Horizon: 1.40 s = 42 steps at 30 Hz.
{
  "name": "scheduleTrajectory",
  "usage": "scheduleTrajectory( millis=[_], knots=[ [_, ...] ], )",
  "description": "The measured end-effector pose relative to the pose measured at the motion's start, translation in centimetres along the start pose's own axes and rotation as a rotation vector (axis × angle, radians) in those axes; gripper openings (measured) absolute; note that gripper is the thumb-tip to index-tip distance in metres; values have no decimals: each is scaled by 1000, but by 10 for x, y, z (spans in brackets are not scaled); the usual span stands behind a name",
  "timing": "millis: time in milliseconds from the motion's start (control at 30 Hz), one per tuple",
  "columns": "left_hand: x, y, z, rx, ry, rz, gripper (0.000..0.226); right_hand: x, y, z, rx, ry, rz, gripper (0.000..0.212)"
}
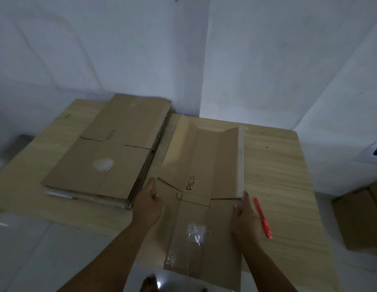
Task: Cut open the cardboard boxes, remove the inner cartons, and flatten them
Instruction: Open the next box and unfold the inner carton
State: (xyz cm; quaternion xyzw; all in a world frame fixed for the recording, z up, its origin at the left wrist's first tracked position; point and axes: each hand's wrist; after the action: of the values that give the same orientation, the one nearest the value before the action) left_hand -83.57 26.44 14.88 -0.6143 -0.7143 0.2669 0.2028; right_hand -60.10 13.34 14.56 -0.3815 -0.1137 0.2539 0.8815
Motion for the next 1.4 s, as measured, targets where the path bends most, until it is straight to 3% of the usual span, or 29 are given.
scheduleTrajectory(
  millis=[400,733,1067,1400],
  knots=[
    [77,-84,4,-112,176,-77,52,-44,16,91,123,-74,-170,55],
    [179,-178,46,-100,242,-128,54,-91,80,204,170,-147,-147,55],
    [261,-211,85,-44,176,-150,52,-79,166,268,132,-163,-67,55],
    [317,-182,121,99,28,-81,49,-46,229,269,-31,-72,98,61]
  ],
)
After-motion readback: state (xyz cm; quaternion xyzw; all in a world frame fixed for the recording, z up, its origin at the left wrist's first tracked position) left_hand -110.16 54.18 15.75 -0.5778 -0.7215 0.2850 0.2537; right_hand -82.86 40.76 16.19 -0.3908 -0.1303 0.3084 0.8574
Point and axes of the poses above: each hand's wrist, its own x-axis towards the middle knuckle, its own y-axis out of the palm, z = x × y, and after that the axes turned 15 degrees about -z, right-handed
